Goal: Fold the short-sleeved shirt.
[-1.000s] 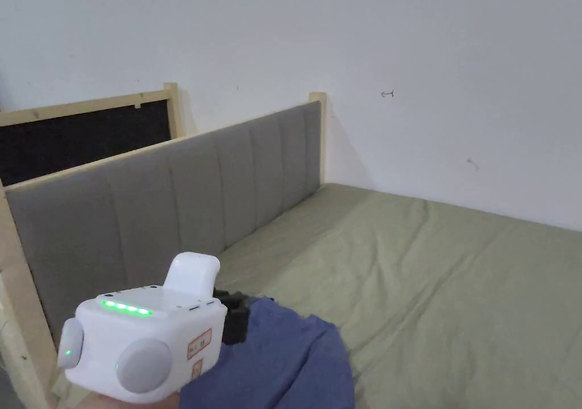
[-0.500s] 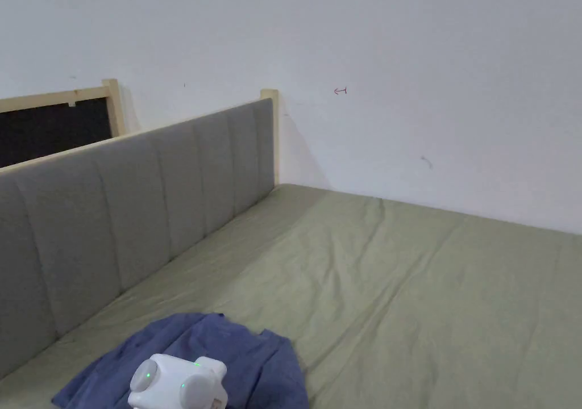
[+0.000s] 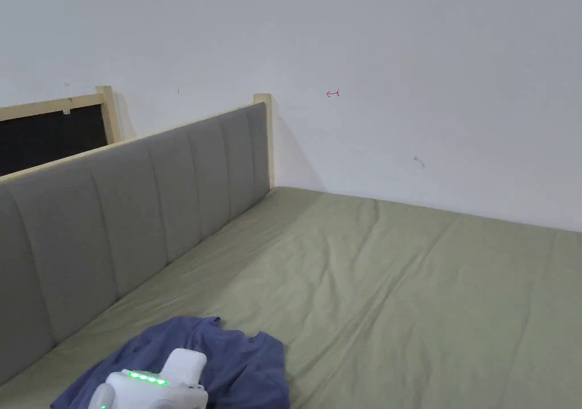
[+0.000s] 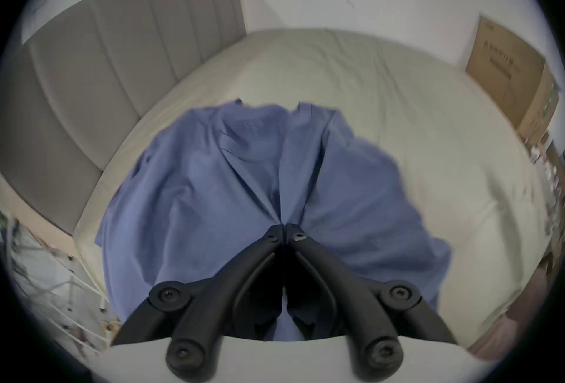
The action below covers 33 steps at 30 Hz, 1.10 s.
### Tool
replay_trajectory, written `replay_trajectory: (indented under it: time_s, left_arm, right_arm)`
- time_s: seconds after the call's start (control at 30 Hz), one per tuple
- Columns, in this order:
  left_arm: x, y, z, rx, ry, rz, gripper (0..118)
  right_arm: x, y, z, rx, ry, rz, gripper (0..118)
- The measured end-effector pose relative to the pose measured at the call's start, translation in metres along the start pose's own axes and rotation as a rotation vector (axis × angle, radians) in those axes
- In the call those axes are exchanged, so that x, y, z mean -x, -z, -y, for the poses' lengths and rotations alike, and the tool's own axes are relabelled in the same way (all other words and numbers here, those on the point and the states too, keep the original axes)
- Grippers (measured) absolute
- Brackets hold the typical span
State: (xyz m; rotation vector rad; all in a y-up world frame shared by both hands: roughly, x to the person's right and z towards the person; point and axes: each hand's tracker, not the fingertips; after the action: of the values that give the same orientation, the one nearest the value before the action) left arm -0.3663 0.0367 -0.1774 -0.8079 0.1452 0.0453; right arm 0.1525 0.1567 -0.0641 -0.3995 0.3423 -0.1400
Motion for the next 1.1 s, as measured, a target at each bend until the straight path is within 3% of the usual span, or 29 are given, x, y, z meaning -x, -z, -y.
replay_trajectory:
  time_s: [0.23,0.47,0.77,0.9,1.1]
  left_arm:
    - [0.038,-0.105,-0.041,-0.226,-0.053,-0.024,0]
    - [0.002,-0.232,-0.101,-0.565,0.014,0.053,0]
    - [-0.147,-0.309,-0.167,-0.675,0.175,0.395,0]
    - [-0.22,-0.304,-0.176,-0.678,0.24,0.57,0]
    - [-0.327,-0.267,-0.175,-0.593,0.35,0.709,0]
  right_arm:
    - [-0.008,-0.018,-0.009,-0.048,0.022,0.0,0]
    - [-0.021,-0.038,-0.012,-0.085,0.065,0.018,0]
    - [-0.05,-0.072,-0.017,-0.158,0.115,0.082,0]
    - [-0.065,-0.094,-0.023,-0.186,0.127,0.132,0]
    - [-0.091,-0.121,-0.024,-0.226,0.129,0.224,0]
